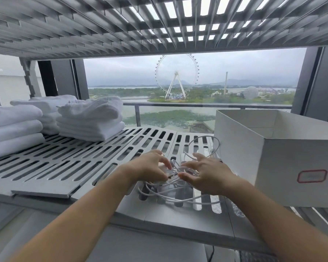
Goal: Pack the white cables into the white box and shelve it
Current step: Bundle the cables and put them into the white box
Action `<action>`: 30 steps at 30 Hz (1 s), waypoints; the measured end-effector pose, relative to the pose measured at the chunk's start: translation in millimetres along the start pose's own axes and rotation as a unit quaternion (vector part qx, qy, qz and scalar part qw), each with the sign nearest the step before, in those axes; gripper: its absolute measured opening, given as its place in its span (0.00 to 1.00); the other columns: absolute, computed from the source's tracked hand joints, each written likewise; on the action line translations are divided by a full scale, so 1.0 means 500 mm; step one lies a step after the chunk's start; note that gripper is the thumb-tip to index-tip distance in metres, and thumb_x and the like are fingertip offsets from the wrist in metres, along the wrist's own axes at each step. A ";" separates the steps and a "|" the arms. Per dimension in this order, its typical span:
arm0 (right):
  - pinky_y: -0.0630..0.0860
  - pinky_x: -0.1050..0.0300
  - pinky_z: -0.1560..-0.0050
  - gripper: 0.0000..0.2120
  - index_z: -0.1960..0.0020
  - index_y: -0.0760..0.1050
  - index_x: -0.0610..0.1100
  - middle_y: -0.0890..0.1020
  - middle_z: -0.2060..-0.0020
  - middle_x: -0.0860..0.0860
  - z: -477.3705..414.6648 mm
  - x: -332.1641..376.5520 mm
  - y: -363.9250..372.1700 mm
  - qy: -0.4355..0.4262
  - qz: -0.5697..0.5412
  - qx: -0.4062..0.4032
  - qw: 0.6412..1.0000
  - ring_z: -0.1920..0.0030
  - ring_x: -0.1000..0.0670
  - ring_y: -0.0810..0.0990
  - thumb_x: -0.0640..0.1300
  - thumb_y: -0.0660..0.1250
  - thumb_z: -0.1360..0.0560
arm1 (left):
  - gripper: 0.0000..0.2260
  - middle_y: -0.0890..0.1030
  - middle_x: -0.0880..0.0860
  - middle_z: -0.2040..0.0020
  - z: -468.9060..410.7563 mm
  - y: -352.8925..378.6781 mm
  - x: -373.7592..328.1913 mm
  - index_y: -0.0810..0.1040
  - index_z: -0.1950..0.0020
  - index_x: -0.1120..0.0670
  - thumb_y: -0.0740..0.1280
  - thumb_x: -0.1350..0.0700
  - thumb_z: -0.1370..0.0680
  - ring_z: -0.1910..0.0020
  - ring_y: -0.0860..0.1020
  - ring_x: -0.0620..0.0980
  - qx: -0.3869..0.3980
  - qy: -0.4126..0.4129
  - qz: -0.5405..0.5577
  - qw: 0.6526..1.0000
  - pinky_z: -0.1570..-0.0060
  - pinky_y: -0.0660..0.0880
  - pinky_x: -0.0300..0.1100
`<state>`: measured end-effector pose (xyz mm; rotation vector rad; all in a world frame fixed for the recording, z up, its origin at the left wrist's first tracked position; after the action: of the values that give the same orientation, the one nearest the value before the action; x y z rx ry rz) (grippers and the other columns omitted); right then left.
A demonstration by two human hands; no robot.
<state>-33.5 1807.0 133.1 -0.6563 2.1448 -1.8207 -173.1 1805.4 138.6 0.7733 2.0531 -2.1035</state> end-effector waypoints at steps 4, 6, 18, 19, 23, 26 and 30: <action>0.69 0.50 0.41 0.25 0.34 0.66 0.62 0.68 0.32 0.51 -0.008 0.009 -0.003 0.005 0.007 0.017 1.000 0.36 0.46 0.70 0.69 0.55 0.28 | 0.13 0.74 0.47 0.44 0.001 -0.009 -0.028 0.79 0.55 0.44 0.67 0.61 0.32 0.44 0.71 0.45 -0.087 0.035 -0.048 0.994 0.43 0.68 0.39; 0.69 0.53 0.44 0.24 0.36 0.70 0.60 0.70 0.35 0.52 -0.008 0.010 -0.010 0.004 -0.026 0.008 1.000 0.39 0.48 0.72 0.67 0.60 0.29 | 0.12 0.78 0.46 0.49 0.007 -0.011 -0.032 0.81 0.56 0.45 0.66 0.62 0.32 0.48 0.74 0.45 -0.113 0.047 -0.044 0.992 0.47 0.69 0.36; 0.68 0.53 0.41 0.36 0.33 0.65 0.62 0.66 0.30 0.51 -0.017 0.002 -0.001 0.026 -0.018 0.029 0.999 0.34 0.48 0.68 0.75 0.59 0.37 | 0.10 0.83 0.49 0.59 0.053 -0.042 -0.041 0.81 0.55 0.47 0.71 0.57 0.34 0.61 0.79 0.45 -0.262 0.026 -0.029 0.964 0.62 0.71 0.32; 0.69 0.54 0.44 0.34 0.34 0.67 0.62 0.68 0.32 0.52 -0.020 0.004 -0.003 0.025 -0.020 0.023 0.999 0.35 0.49 0.70 0.74 0.61 0.37 | 0.10 0.83 0.48 0.58 0.055 -0.040 -0.051 0.81 0.55 0.47 0.72 0.57 0.34 0.60 0.79 0.45 -0.266 0.031 -0.031 0.963 0.59 0.72 0.34; 0.76 0.56 0.52 0.24 0.42 0.76 0.57 0.78 0.44 0.55 -0.012 0.011 -0.020 0.020 -0.079 -0.033 0.996 0.48 0.52 0.77 0.65 0.69 0.35 | 0.08 0.83 0.47 0.54 0.068 -0.025 -0.091 0.81 0.55 0.48 0.71 0.58 0.32 0.56 0.79 0.44 -0.268 0.051 -0.061 0.960 0.54 0.74 0.35; 0.77 0.55 0.51 0.17 0.44 0.78 0.53 0.80 0.46 0.53 0.010 0.016 -0.033 0.016 -0.098 -0.073 0.992 0.51 0.51 0.78 0.55 0.72 0.32 | 0.08 0.83 0.47 0.53 0.083 -0.018 -0.103 0.81 0.54 0.49 0.71 0.58 0.32 0.55 0.79 0.44 -0.261 0.031 -0.070 0.962 0.51 0.75 0.39; 0.77 0.53 0.51 0.14 0.45 0.76 0.47 0.77 0.46 0.48 0.047 0.026 -0.042 0.002 -0.050 -0.085 0.995 0.51 0.47 0.77 0.48 0.68 0.30 | 0.10 0.84 0.46 0.52 0.105 -0.005 -0.117 0.82 0.53 0.47 0.70 0.57 0.33 0.53 0.79 0.43 -0.239 -0.004 -0.074 0.968 0.48 0.75 0.40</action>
<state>-30.2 1777.7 150.5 -0.8130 2.3275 -1.6994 -138.5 1739.1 163.4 0.5466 2.5308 -1.5503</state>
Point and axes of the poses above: each hand's wrist, its own z-axis away from the middle knuckle, its own y-axis out of the palm, x = y × z, the point moved 8 cm from there along -z, towards the middle knuckle
